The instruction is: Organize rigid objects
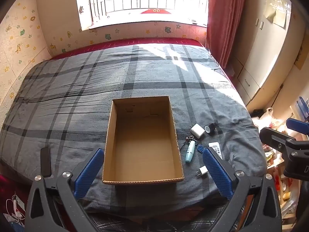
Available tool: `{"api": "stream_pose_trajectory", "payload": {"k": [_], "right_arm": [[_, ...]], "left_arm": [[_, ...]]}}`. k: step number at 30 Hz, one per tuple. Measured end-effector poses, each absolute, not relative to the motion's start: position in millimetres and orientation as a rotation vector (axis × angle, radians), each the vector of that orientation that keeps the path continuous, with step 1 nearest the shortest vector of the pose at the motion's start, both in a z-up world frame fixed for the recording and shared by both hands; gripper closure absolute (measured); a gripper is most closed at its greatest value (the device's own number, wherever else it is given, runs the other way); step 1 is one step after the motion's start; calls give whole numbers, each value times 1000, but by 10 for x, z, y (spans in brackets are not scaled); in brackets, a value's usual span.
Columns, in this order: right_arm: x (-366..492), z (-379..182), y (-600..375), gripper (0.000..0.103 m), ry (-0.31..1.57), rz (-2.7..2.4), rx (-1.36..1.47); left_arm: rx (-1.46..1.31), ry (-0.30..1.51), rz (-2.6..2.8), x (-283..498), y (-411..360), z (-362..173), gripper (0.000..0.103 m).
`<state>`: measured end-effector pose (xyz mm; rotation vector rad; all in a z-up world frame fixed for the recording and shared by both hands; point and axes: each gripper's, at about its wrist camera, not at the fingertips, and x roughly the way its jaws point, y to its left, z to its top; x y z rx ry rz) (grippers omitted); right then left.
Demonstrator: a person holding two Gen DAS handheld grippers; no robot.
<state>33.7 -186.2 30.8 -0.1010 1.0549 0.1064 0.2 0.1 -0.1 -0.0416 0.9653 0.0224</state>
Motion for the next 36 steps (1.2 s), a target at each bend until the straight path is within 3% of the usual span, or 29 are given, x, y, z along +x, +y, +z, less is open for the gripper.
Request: {"api": "stream_pose_trajectory", "payload": {"k": [36], "right_arm": [[275, 363, -1910, 0, 1033, 103, -86]], "left_arm": [[-32, 948, 24, -31, 2, 55, 0]]}}
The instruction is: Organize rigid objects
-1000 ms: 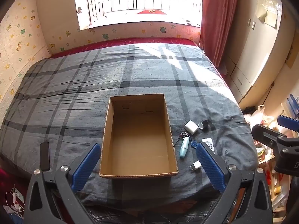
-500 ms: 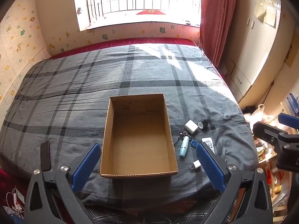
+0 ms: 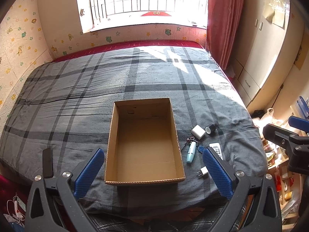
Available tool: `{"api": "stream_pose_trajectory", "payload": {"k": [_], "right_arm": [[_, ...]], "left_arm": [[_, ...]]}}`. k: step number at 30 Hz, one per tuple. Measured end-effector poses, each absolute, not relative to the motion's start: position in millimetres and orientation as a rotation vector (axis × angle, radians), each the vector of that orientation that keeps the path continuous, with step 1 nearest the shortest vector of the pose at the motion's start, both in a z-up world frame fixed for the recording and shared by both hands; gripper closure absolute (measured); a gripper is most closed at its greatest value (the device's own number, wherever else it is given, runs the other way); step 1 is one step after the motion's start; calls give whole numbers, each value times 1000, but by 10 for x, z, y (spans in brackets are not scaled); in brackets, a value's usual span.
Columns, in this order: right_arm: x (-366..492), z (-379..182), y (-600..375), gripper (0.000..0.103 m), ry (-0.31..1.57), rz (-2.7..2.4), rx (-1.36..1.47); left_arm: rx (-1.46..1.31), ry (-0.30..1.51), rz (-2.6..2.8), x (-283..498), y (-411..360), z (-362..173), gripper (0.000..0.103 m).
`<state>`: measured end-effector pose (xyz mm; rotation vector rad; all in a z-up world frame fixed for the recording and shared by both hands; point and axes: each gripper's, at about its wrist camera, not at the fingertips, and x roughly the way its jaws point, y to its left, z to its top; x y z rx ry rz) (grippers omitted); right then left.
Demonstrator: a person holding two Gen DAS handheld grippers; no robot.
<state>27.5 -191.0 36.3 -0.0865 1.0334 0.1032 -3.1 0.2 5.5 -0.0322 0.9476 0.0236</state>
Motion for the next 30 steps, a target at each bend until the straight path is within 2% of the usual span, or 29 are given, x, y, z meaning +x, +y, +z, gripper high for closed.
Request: {"api": "stream_pose_trajectory", "payload": {"k": [30], "right_arm": [[396, 256, -1905, 0, 1062, 86, -82]], "left_arm": [[-30, 953, 28, 54, 124, -35, 0]]}}
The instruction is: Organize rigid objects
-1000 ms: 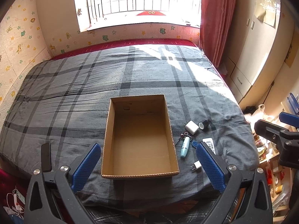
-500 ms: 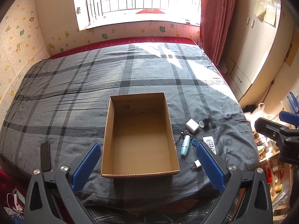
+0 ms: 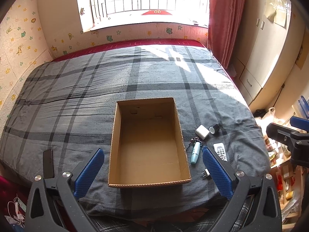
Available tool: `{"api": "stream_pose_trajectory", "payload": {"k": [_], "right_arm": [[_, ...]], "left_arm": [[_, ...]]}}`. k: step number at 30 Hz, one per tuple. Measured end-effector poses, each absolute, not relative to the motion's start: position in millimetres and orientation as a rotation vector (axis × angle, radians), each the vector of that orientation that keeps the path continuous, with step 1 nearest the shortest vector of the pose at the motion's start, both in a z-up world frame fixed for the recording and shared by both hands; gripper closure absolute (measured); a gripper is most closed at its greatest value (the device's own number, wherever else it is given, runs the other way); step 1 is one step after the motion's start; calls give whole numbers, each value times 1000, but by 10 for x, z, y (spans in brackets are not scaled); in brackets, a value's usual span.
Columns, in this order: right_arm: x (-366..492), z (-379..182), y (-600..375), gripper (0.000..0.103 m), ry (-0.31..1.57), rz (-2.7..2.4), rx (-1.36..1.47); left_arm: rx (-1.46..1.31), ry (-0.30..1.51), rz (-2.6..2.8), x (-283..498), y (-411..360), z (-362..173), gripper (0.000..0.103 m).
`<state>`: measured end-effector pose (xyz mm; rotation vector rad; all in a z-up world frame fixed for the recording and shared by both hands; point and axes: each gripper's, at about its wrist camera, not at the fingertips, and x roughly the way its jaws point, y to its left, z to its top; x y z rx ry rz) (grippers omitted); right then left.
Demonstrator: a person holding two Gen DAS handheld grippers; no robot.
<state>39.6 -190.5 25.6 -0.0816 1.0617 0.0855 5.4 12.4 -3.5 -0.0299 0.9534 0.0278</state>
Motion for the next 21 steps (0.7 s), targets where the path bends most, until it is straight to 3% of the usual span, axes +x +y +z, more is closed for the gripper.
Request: {"api": "stream_pose_trajectory", "payload": {"k": [21], "right_arm": [[613, 76, -1914, 0, 1096, 77, -36]], "left_arm": [[-23, 957, 43, 218, 430, -265, 0]]}}
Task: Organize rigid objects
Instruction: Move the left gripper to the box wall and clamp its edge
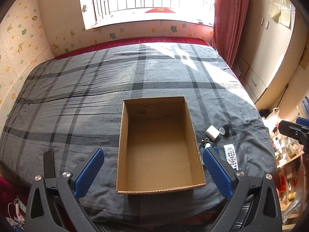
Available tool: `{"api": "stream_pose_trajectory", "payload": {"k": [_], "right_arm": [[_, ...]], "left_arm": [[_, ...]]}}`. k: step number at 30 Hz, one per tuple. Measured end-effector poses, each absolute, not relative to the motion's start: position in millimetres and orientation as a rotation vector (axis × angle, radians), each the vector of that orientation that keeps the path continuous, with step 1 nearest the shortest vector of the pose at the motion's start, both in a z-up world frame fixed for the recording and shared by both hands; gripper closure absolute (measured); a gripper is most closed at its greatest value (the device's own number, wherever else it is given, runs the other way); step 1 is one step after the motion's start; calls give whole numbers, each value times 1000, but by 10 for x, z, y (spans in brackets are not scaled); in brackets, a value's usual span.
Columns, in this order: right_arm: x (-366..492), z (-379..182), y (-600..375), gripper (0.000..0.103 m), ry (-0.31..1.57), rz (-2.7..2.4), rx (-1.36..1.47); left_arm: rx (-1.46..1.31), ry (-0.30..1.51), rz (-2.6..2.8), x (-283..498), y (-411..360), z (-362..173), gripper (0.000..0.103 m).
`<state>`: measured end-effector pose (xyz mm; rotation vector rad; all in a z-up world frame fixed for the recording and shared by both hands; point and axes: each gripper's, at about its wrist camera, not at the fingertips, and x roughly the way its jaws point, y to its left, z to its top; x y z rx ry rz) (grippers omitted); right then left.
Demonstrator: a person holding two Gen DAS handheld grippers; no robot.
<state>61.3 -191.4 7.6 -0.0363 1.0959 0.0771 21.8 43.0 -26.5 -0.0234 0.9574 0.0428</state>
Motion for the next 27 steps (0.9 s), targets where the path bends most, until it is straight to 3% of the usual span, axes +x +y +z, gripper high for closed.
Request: {"api": "stream_pose_trajectory", "payload": {"k": [27], "right_arm": [[853, -1111, -2152, 0, 1104, 90, 18]], "left_arm": [[30, 1061, 81, 609, 1323, -1913, 0]]}}
